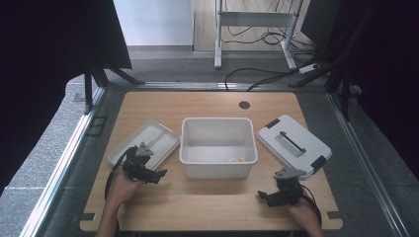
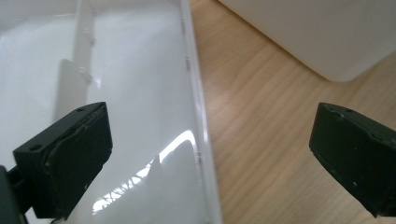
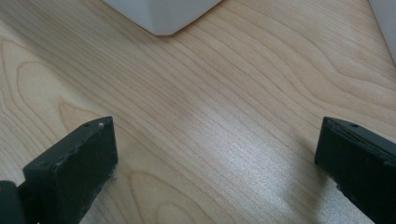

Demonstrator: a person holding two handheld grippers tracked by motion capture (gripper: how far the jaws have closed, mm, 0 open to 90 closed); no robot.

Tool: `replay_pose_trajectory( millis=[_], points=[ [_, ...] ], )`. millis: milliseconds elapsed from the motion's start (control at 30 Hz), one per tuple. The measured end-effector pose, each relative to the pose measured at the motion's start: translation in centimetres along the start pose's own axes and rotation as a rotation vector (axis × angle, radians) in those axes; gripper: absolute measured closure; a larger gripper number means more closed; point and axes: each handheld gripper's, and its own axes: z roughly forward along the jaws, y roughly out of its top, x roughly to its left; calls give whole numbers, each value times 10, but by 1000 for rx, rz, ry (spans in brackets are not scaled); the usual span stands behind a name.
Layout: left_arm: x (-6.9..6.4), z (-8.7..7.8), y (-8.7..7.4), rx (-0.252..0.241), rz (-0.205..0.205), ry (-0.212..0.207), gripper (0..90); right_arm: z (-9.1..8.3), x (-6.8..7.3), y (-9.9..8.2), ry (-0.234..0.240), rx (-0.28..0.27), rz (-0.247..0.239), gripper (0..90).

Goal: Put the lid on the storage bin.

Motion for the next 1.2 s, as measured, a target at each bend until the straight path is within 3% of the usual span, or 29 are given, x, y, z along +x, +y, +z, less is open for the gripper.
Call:
replay_pose_trajectory(
  millis=[167, 400, 467, 533, 733, 800, 833, 1000, 1200],
  points=[
    [12, -3, 11, 24, 15, -5, 0, 0, 0, 0, 1, 0, 1, 0],
    [29, -1, 17, 51, 6, 1, 72, 0, 0, 0, 1, -1, 0, 0],
    [37, -1, 19, 55, -2, 11, 152, 0, 0, 0, 1, -2, 0, 0],
    [45, -1, 20, 61, -19, 19, 165, 0, 0, 0, 1, -2, 1, 0],
    [68, 4, 18, 91, -46, 47, 391, 0, 0, 0, 0, -2, 1, 0],
    [70, 5, 18, 97, -44, 49, 430, 0, 0, 0, 0, -2, 1, 0],
    [73, 9, 17, 113, -34, 58, 499, 0, 0, 0, 0, -2, 1, 0],
    [77, 16, 15, 131, -27, 46, 677, 0, 0, 0, 1, -2, 1, 0],
    [81, 29, 14, 178, -40, 18, 794, 0, 0, 0, 1, -2, 1, 0]
  ],
)
